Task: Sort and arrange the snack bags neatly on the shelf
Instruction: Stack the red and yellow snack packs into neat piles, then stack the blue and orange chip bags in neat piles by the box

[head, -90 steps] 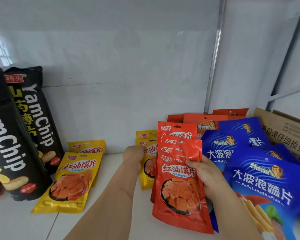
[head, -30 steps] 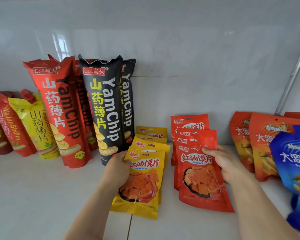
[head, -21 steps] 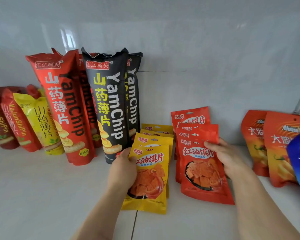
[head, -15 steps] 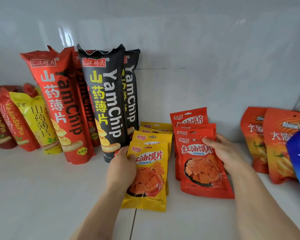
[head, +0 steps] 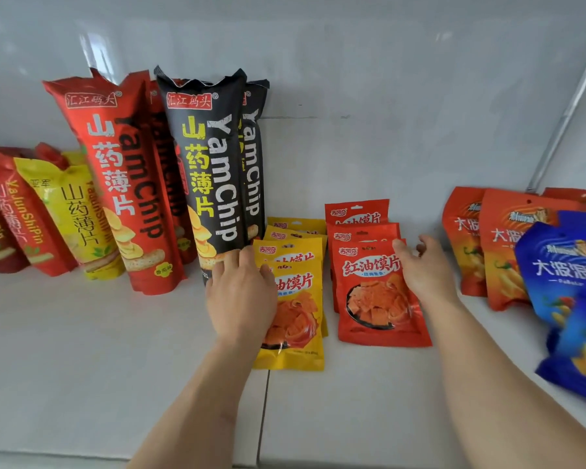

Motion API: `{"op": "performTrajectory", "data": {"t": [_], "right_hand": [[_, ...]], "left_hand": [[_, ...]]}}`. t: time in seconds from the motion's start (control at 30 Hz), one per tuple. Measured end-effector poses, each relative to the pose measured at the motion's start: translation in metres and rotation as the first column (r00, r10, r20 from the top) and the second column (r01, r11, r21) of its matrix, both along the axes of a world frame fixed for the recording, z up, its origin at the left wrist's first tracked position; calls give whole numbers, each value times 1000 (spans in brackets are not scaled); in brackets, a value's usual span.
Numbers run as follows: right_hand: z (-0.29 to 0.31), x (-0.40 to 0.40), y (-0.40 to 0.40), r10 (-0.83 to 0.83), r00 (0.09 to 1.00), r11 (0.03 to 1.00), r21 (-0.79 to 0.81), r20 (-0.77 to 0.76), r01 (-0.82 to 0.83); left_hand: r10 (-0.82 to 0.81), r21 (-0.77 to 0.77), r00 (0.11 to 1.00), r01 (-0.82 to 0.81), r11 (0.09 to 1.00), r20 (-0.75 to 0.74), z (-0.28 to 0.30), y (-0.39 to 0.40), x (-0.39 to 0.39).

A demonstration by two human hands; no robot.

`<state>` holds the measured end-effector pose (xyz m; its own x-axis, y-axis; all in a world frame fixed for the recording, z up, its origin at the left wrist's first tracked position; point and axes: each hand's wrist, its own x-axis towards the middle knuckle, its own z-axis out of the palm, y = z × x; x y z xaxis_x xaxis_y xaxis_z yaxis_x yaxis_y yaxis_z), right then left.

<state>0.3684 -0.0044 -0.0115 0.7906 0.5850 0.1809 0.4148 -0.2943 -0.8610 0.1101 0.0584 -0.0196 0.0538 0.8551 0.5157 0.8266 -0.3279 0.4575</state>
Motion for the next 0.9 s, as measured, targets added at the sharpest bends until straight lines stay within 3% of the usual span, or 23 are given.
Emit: {"op": "performTrajectory", "data": {"t": [0.1,0.23,0.3,0.43,0.57,0.77,0.9], "right_hand": [[-1,-12,-15,-55,966,993,-85,254,79],[-9,-24,-35,38,799,987,-147,600,63],[-13,-26,-43,100,737,980,-195,668,43],[-12,-19,-67,189,660,964,-264,727,15],[0,3,-102,157,660,965,-256,735,56],[15,53,-163,130,686,957,-272,716,102],[17,100,-216,75,757,964,-240,649,111]], "left_hand": [[-83,197,973,126,972,-215,2,-8,15],[-184,260,909,294,920,-375,9,-32,38],[-215,289,892,344,893,-398,13,-42,51],[-259,317,851,428,846,-456,17,-61,75],[-289,326,840,462,825,-460,23,-85,105],[-340,298,835,489,820,-433,18,-128,166],[-390,242,821,514,823,-417,14,-169,212]]}}
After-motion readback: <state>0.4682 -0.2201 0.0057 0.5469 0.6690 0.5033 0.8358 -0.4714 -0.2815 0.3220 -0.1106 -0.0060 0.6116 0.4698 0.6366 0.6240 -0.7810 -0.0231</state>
